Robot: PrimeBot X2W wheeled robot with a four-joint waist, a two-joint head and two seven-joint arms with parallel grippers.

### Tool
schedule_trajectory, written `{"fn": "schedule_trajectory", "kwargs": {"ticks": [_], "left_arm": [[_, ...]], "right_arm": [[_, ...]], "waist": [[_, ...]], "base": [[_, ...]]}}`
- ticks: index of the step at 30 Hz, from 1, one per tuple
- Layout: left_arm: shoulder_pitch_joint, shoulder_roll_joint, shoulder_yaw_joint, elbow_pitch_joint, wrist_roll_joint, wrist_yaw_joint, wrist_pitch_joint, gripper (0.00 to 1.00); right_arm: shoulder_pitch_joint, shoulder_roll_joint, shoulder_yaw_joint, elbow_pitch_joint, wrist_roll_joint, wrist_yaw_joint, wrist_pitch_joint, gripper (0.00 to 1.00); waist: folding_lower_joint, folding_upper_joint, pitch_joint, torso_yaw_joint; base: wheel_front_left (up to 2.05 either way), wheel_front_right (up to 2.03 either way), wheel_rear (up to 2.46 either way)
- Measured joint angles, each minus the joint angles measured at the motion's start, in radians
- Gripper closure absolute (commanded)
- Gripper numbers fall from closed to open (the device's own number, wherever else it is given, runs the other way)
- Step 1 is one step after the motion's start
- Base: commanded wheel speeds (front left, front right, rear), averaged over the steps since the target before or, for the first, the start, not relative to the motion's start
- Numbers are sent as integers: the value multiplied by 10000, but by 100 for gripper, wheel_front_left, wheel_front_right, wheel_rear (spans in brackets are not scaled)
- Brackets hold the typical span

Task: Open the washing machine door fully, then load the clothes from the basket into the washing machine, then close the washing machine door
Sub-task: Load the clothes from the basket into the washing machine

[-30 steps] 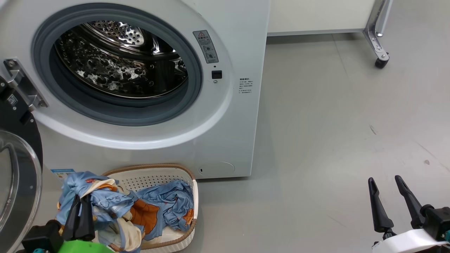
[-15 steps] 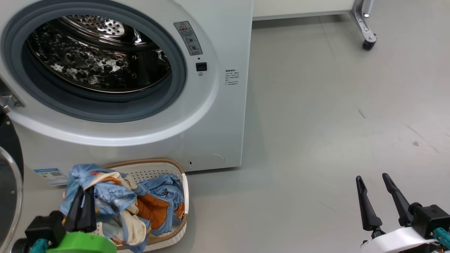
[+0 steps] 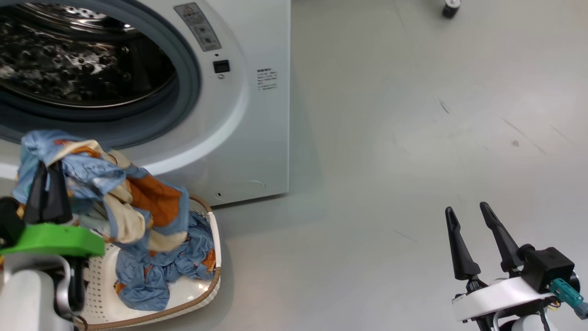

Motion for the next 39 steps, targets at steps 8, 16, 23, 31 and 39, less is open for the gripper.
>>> {"fn": "schedule_trajectory", "kwargs": {"ticks": [8, 16, 23, 31, 39], "left_arm": [[-1624, 746, 454, 742, 44, 219, 299, 100], [-3106, 1289, 765, 1452, 73, 362, 606, 100], [-4399, 1659, 846, 2040, 73, 460, 871, 100], [-5798, 2057, 1072, 2698, 90, 662, 1032, 100], [-6974, 2299, 1083, 3173, 102, 825, 1103, 100]], "right_arm": [[-513, 165, 293, -46, 2, 0, 0, 0], [-768, 255, 431, -71, 23, 0, 0, 0], [-1210, 316, 566, -188, 50, 0, 0, 0], [-1630, 349, 732, -330, 54, 0, 0, 0], [-1766, 351, 731, -339, 54, 0, 0, 0]], "waist": [[0, 0, 774, -681], [1, 0, 1720, -1310], [1, 0, 2677, -1677], [2, 0, 3737, -1919], [2, 0, 4530, -2028]], "base": [[0, 0, 0], [0, 0, 0], [0, 0, 0], [0, 0, 0], [0, 0, 0]]}}
